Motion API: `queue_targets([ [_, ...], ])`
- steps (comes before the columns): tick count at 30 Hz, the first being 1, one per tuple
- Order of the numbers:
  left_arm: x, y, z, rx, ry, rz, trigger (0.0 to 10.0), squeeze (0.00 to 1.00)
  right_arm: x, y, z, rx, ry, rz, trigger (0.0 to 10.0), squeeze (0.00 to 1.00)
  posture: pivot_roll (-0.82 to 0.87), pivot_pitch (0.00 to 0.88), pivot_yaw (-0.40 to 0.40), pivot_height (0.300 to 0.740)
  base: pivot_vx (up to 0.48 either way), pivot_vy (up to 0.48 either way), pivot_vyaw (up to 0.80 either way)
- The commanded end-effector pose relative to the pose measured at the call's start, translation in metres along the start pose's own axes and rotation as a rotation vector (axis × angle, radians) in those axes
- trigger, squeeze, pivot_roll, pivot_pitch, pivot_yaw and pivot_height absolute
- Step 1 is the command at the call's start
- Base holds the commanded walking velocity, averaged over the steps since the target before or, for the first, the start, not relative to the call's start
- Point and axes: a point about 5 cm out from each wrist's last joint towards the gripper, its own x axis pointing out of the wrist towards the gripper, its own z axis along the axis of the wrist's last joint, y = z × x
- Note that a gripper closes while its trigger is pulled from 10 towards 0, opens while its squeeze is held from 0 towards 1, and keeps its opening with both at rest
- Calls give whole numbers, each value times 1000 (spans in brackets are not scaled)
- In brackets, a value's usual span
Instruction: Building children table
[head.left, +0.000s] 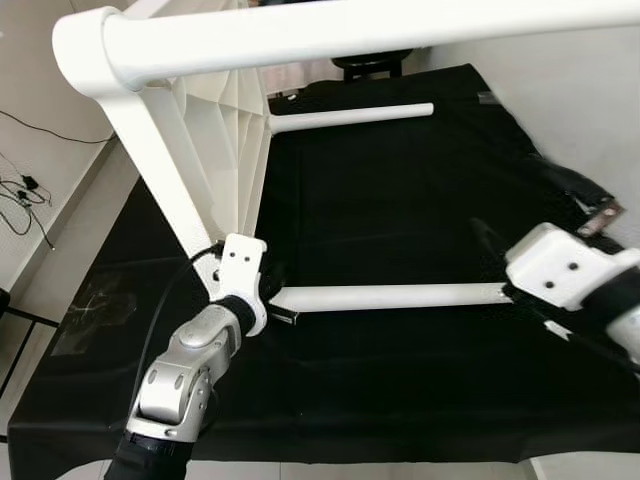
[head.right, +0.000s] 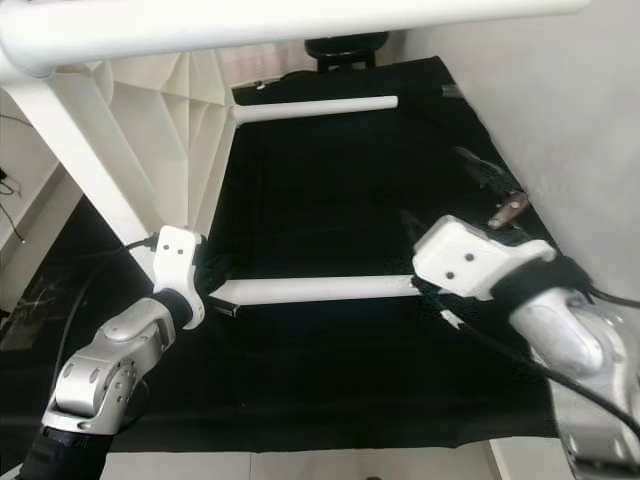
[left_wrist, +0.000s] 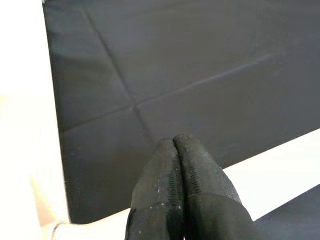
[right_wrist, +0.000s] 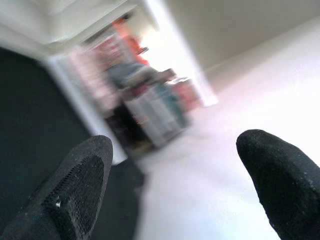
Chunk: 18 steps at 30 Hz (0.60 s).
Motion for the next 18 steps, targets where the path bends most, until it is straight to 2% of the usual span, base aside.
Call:
queue_targets([
  [1, 3, 7, -1, 11, -3, 34, 10000, 0, 3, -14, 22, -78, -85, -77, 10000, 0, -297, 148, 210, 740, 0, 0, 0],
  [7, 3, 1, -5, -7, -7, 36, 10000, 0, 10, -23, 28, -128, -148, -106, 10000, 0, -300, 139, 217, 740, 0, 0, 0],
  [12, 3, 0, -6, -8, -6, 40, 10000, 0, 11, -24, 29, -138, -142, -118, 10000, 0, -297, 132, 213, 740, 0, 0, 0],
  [14, 1, -1, -7, -12, -11, 64, 10000, 0, 24, -28, 31, -155, -187, -134, 10000, 0, -269, 105, 183, 740, 0, 0, 0],
  [15, 1, -1, -7, -12, -11, 64, 10000, 0, 24, -28, 31, -155, -187, -134, 10000, 0, -269, 105, 183, 740, 0, 0, 0],
  [17, 1, -2, -6, -20, -26, 91, 10000, 0, 41, -29, 33, -171, -231, -138, 10000, 0, -261, 96, 174, 740, 0, 0, 0],
  [18, 1, -2, -6, -20, -26, 91, 10000, 0, 41, -29, 33, -171, -231, -138, 10000, 0, -261, 96, 174, 740, 0, 0, 0],
])
